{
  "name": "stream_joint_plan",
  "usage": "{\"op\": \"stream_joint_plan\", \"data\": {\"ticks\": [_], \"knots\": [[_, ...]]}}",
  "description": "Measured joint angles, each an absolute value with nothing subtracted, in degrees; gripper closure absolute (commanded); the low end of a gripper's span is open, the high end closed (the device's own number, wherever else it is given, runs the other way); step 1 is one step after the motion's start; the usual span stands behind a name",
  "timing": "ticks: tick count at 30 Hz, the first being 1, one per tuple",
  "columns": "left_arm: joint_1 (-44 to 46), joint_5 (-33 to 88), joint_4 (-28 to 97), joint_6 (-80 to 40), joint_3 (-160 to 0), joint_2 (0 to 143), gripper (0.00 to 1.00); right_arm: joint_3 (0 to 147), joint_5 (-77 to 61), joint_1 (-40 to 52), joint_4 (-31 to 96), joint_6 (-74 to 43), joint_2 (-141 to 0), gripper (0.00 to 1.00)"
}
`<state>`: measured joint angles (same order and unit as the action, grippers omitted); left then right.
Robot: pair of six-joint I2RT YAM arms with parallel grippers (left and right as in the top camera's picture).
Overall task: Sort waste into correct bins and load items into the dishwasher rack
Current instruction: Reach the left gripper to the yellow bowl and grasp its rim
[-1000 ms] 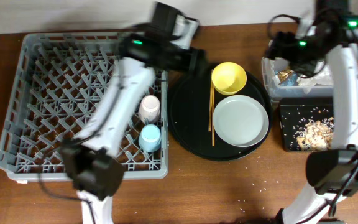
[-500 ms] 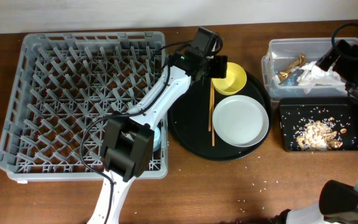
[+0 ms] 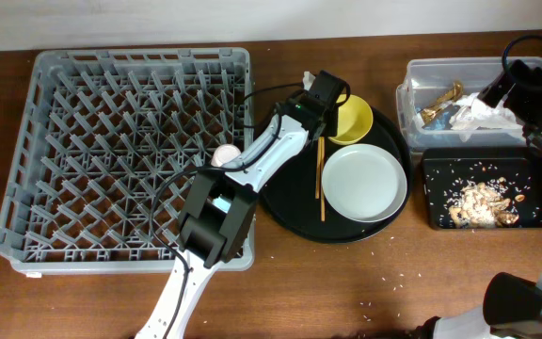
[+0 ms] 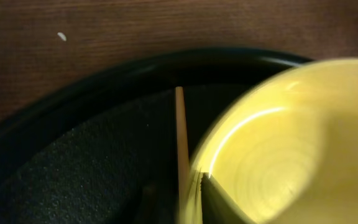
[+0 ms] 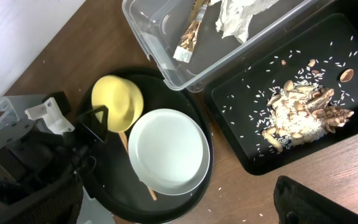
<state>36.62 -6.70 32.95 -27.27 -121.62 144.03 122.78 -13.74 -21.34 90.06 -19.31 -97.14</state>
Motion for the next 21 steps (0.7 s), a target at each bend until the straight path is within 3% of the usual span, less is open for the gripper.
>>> {"op": "stream_joint_plan", "data": {"ticks": [4,15,21], "knots": [[36.6,-6.9,32.7,-27.3,-121.6,144.0,0.99,122.8,-13.7,-21.3,90.1,-19.3,-97.1,0.02],[36.4,-4.9,34.7,-25.9,-122.4,143.5,0.99,122.8,-13.7,-21.3,90.1,-19.3,-97.1,0.01],[35.4,-5.7,44.2,-16.6,-122.4,131.9,0.99,122.8,-13.7,-21.3,90.1,-19.3,-97.1,0.02]]}}
